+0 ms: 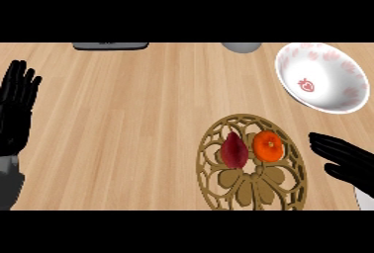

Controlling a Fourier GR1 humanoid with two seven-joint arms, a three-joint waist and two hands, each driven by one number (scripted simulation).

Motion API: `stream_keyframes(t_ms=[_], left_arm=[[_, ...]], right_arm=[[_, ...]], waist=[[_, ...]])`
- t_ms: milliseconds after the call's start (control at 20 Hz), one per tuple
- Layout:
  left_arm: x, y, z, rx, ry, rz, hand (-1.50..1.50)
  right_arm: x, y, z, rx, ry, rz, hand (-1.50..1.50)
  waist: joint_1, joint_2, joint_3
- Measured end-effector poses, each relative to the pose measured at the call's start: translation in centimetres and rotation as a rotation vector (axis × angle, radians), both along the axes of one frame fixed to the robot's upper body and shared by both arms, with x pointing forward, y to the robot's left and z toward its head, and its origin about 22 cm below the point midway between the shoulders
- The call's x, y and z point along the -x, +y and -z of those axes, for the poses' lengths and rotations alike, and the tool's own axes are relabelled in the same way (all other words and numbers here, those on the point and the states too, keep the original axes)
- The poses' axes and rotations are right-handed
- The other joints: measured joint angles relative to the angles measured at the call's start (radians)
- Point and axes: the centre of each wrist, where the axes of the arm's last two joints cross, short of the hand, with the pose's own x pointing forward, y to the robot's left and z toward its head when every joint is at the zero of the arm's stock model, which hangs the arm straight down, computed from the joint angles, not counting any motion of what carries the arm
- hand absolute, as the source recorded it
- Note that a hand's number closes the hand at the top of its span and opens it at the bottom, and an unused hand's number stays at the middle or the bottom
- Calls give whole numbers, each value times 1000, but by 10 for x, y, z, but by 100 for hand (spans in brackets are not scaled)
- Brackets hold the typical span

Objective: Pick the squash from the placemat and place it in the bowl

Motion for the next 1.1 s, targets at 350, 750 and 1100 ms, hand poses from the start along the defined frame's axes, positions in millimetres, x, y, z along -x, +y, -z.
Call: stream_keyframes(t_ms=[350, 750, 1100], left_arm=[[-2, -2, -1, 7, -5, 12, 0], [-9, -3, -7, 7, -7, 16, 0], [-11, -6, -6, 5, -6, 18, 0]], right_arm=[[-6, -18, -60, 405, -6, 38, -150], [-11, -11, -69, 678, 11, 8, -150], [-29, -10, -43, 728, 15, 49, -150]], waist=[[13, 3, -1], [19, 5, 1], [21, 5, 2]])
